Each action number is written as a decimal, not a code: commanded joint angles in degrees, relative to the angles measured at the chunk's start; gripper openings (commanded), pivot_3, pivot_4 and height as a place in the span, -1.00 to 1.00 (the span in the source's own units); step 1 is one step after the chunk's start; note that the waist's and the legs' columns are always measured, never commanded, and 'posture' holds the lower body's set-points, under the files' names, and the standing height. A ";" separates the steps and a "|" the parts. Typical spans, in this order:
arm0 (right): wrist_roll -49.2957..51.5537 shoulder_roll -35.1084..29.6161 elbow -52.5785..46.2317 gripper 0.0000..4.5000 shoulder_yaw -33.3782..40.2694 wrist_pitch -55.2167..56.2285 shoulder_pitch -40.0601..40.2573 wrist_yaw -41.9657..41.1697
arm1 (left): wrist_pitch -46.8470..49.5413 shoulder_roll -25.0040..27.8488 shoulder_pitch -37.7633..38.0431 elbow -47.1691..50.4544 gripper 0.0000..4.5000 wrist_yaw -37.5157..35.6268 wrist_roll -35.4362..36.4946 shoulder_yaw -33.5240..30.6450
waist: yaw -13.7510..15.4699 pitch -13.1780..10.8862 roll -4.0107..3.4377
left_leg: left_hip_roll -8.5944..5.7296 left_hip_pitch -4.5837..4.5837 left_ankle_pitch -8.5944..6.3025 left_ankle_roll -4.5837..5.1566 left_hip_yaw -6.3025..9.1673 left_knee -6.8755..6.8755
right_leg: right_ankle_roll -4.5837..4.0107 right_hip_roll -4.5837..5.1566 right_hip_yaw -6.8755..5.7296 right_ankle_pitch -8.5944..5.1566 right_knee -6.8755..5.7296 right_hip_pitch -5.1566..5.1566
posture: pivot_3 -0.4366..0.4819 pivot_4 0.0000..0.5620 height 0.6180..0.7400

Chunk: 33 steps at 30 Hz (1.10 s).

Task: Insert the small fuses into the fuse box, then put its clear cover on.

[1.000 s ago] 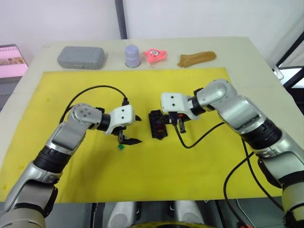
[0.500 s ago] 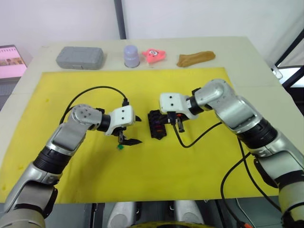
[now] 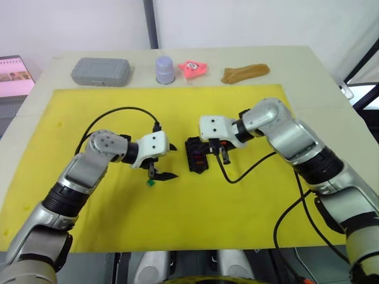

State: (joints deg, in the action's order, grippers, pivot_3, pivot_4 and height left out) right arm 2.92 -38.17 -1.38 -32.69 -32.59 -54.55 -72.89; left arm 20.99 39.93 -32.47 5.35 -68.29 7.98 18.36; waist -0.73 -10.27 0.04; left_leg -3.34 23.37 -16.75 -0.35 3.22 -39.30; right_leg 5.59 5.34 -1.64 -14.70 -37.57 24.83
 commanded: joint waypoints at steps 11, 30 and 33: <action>-3.57 2.66 6.80 -1.00 0.30 4.01 -0.43 -0.78 | 0.77 0.11 0.10 2.89 0.99 0.83 0.48 -1.38 | -0.08 0.02 0.01 | 0.00 -0.09 0.04 -0.07 0.00 0.00 | 0.00 -0.02 0.00 0.00 -0.07 -0.05 | -0.05 -0.47 0.85; -4.92 3.98 6.48 -0.48 0.68 1.60 -1.51 -3.24 | 0.76 -0.12 0.27 2.79 1.00 1.29 0.38 -1.23 | -0.05 0.04 0.01 | 0.00 -0.14 0.05 -0.09 0.00 0.00 | 0.00 -0.01 0.02 0.00 -0.16 -0.06 | -0.05 -0.47 0.85; -5.34 4.50 6.78 0.06 1.22 1.42 -1.89 -2.70 | 0.59 -0.18 0.22 2.66 1.00 1.31 0.33 -1.21 | 0.01 0.04 0.02 | -0.01 -0.13 0.05 -0.09 0.01 0.00 | 0.00 0.00 0.02 0.00 -0.16 -0.05 | -0.05 -0.47 0.85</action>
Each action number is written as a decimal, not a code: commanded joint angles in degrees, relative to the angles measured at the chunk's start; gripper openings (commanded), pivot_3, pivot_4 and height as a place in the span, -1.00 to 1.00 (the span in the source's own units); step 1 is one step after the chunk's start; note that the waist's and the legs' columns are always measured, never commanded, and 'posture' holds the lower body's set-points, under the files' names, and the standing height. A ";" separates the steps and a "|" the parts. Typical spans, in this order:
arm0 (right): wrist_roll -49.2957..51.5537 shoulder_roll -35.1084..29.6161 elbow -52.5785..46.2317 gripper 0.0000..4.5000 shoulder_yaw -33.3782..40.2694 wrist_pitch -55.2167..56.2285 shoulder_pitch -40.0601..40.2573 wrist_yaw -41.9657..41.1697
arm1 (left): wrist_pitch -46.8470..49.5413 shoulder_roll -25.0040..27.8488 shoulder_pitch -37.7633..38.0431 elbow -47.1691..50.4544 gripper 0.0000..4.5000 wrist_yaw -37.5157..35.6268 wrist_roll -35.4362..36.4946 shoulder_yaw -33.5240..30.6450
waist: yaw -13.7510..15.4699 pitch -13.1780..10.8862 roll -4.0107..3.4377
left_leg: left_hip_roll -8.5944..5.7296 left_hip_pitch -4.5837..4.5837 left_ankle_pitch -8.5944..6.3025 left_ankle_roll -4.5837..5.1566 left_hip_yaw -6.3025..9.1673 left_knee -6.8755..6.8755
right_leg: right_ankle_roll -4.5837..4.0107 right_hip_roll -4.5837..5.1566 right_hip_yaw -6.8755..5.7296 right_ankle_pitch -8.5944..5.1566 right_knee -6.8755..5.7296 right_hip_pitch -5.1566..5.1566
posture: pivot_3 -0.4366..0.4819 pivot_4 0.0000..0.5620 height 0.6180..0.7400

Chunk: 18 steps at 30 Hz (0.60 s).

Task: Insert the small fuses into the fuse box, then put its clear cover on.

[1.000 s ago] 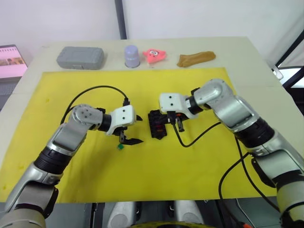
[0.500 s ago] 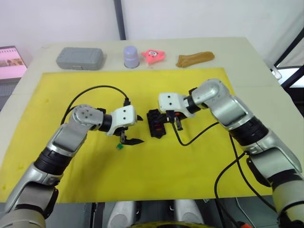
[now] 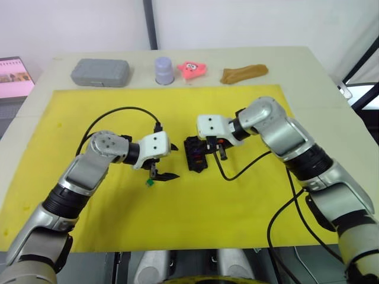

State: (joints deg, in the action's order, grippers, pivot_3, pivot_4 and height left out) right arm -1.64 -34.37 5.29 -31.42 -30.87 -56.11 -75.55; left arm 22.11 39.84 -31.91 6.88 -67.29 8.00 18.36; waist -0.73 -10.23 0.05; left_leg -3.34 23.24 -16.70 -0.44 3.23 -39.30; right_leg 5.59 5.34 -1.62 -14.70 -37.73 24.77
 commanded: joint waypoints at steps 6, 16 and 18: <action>-0.73 1.03 0.01 0.06 1.04 -0.69 -0.85 -0.08 | -0.65 -0.16 -0.18 1.24 1.00 0.36 0.25 -1.08 | -0.03 0.00 0.00 | 0.00 0.01 0.00 0.00 0.01 0.00 | 0.00 0.00 0.00 0.00 0.02 0.01 | -0.05 -0.47 0.85; 2.80 0.78 -2.16 0.06 4.37 -3.88 -4.00 -2.22 | -0.71 -0.50 -0.54 0.90 1.00 0.52 0.20 -1.14 | -0.03 -0.01 -0.01 | 0.00 0.04 0.00 0.00 0.01 0.00 | 0.00 0.00 0.00 0.00 0.02 0.04 | -0.05 -0.47 0.85; 3.77 0.59 -2.91 0.06 5.20 -4.70 -4.67 -2.89 | -0.72 -0.50 -0.59 0.81 1.00 0.50 0.19 -1.22 | -0.03 -0.01 -0.01 | 0.00 0.06 0.00 0.00 0.00 0.00 | 0.00 0.00 0.00 0.00 0.02 0.06 | -0.05 -0.47 0.85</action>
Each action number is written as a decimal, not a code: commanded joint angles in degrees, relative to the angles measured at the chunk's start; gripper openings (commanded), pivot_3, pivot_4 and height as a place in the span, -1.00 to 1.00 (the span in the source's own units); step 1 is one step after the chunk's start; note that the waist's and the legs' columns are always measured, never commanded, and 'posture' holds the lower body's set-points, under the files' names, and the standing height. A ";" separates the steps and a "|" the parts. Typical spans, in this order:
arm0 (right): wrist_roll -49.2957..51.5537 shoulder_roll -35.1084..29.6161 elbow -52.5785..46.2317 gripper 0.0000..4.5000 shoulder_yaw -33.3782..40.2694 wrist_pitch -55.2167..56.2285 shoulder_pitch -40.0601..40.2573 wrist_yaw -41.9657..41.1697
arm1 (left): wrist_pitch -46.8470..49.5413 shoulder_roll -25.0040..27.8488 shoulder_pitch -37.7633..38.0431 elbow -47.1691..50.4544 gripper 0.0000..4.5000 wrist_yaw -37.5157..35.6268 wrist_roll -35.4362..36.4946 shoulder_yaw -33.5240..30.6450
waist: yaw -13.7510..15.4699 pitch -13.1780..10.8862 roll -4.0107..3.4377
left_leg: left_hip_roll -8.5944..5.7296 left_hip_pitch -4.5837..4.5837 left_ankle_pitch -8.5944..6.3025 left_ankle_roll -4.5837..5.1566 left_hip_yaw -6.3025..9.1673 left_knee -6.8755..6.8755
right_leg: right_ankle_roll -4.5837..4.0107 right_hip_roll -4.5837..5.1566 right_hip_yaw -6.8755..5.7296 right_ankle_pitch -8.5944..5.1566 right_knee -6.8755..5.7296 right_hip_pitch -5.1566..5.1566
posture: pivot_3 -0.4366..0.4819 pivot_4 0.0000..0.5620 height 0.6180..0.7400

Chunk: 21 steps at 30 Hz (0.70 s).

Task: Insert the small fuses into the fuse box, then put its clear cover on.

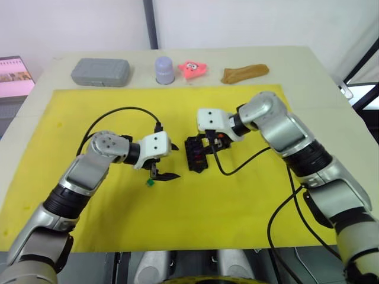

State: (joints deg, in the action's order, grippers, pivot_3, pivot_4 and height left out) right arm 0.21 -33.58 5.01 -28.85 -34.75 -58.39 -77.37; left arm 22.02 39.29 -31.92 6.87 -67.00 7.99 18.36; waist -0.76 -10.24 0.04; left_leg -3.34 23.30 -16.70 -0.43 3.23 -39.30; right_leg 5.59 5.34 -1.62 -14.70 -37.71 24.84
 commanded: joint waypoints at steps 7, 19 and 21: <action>6.40 -0.05 -5.53 -0.19 6.69 2.02 1.23 -0.62 | -0.72 0.00 -1.06 -0.08 1.00 0.78 0.10 -1.67 | 0.09 0.00 0.00 | 0.00 0.00 0.00 0.00 0.01 0.00 | 0.00 0.02 0.00 0.00 0.01 0.00 | -0.05 -0.47 0.85; 9.00 1.47 -2.86 -0.98 9.52 10.69 12.42 2.72 | -1.57 0.15 -2.24 -1.75 1.00 0.54 0.22 -1.70 | 0.00 0.00 0.01 | -0.02 0.01 0.01 -0.01 0.01 0.00 | 0.00 0.01 0.00 0.00 0.00 -0.01 | -0.05 -0.47 0.85; 8.84 1.85 -1.95 -0.98 9.62 10.96 12.34 3.21 | -1.66 0.22 -2.35 -1.89 1.00 0.44 0.23 -1.68 | 0.00 0.00 0.01 | -0.02 0.01 0.01 -0.01 0.01 0.00 | 0.00 0.01 0.00 0.00 0.00 -0.01 | -0.05 -0.47 0.85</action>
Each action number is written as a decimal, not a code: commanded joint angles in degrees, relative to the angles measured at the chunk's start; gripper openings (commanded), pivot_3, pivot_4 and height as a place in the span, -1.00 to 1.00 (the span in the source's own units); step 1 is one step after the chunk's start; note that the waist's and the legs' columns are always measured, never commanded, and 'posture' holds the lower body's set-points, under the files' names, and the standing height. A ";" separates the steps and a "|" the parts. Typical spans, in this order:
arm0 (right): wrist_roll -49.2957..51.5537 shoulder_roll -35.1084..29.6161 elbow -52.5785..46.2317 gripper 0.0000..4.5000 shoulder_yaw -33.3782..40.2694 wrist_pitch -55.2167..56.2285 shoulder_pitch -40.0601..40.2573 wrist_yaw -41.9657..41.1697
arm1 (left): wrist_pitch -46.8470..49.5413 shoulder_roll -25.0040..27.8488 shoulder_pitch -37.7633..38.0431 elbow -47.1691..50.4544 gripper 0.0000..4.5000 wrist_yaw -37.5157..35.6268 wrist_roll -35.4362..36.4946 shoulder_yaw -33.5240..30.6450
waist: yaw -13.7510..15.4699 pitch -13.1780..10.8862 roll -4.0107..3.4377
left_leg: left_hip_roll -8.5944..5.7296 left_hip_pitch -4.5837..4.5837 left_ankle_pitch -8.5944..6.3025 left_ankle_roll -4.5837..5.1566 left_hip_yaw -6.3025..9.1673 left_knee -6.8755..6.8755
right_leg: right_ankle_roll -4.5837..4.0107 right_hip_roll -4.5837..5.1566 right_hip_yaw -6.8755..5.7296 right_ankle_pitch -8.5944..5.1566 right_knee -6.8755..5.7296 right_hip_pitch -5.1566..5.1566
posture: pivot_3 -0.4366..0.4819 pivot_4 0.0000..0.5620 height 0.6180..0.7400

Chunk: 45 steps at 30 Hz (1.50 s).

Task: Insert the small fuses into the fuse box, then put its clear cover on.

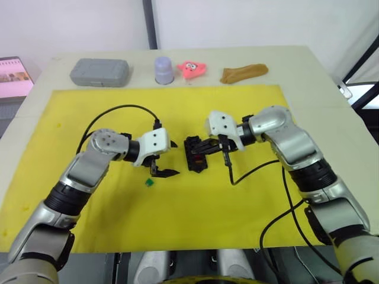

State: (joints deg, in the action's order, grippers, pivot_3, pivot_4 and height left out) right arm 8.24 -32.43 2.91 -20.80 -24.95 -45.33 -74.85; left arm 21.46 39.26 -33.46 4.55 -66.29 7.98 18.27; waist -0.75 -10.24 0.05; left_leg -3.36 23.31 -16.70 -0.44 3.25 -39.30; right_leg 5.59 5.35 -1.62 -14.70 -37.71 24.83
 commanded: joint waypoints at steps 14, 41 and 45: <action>-3.85 0.06 7.53 -0.98 -2.76 3.28 0.63 1.16 | -0.98 0.49 -0.89 0.99 1.00 -0.38 0.25 -1.58 | 0.08 0.01 0.01 | 0.00 -0.02 0.00 0.00 0.00 0.00 | 0.00 0.00 0.00 0.00 0.00 -0.03 | -0.05 -0.47 0.85; 6.98 -26.64 -2.81 -0.62 17.73 -2.73 5.42 -7.24 | 12.85 25.30 8.82 -5.66 1.00 -11.02 15.37 -27.41 | 0.01 -0.04 -0.02 | 0.02 0.05 -0.14 0.25 -0.03 0.07 | 0.00 0.07 -0.01 0.00 0.11 0.04 | -0.05 -0.47 0.85; 5.85 -31.58 1.77 0.24 20.48 1.61 10.01 -7.09 | 8.49 29.67 13.24 -13.78 1.00 -11.77 13.90 -31.30 | 0.03 -0.05 -0.04 | 0.04 0.05 -0.20 0.34 -0.06 0.08 | 0.00 0.11 -0.01 0.00 0.15 0.04 | -0.05 -0.47 0.85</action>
State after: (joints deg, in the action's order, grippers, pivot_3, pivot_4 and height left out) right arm 14.42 -62.71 3.86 -2.98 -25.52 -35.56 -81.93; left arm 32.39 67.41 -20.30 -7.20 -77.52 22.59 -10.08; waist -0.72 -10.29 0.01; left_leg -3.32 23.35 -16.91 -0.08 3.19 -39.22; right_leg 5.59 5.48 -1.64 -14.70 -37.56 24.86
